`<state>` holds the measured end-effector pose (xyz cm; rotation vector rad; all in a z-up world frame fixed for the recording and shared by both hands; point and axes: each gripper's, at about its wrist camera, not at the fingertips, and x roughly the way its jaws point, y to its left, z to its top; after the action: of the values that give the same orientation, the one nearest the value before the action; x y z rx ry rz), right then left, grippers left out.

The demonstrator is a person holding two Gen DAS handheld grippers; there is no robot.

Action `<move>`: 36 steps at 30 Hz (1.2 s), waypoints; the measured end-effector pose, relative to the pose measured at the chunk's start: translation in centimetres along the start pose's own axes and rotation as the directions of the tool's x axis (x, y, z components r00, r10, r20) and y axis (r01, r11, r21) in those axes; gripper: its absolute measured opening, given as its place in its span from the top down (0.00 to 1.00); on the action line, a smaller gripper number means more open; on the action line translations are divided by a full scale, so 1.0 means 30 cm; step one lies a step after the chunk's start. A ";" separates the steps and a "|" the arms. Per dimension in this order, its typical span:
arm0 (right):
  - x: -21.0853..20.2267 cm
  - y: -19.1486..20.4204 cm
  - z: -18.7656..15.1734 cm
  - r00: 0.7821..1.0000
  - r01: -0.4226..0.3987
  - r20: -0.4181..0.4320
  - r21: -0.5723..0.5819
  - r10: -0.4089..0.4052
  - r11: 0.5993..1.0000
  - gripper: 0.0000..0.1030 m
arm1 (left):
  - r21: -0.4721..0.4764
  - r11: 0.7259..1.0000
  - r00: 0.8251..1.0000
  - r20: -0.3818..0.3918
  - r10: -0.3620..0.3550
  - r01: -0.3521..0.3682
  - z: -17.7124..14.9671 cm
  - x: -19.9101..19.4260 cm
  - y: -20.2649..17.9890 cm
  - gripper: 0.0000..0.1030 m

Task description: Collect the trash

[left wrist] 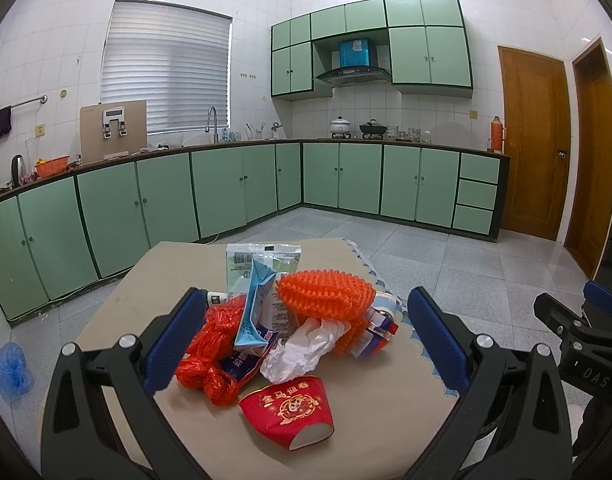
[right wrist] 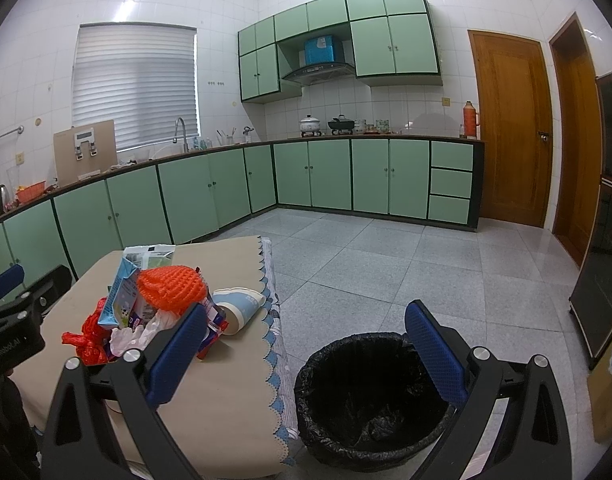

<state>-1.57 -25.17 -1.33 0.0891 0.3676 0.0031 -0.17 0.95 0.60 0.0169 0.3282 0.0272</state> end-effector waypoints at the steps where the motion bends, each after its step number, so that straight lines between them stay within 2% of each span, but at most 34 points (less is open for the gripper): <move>1: 0.000 0.000 0.000 1.000 0.000 0.000 0.000 0.000 1.000 0.06 | 0.000 1.000 1.000 0.000 0.000 0.000 0.000 0.000 0.000 0.05; 25: 0.040 0.019 -0.006 1.000 -0.016 -0.001 -0.001 0.016 1.000 0.06 | 0.005 1.000 1.000 -0.006 0.010 -0.010 -0.011 0.032 0.020 0.05; 29: 0.087 0.023 -0.001 0.999 -0.048 -0.022 0.027 0.049 0.998 0.08 | 0.001 0.999 0.999 -0.017 0.049 -0.049 -0.013 0.074 0.089 0.05; 36: 0.188 0.092 0.017 0.993 -0.109 -0.038 0.016 0.109 0.994 0.12 | 0.013 0.980 0.979 -0.041 0.199 -0.198 -0.033 0.162 0.256 0.05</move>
<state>3.91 -22.36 -2.64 0.1228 0.4016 0.1103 3.93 8.78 -1.75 0.0579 0.3682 0.2244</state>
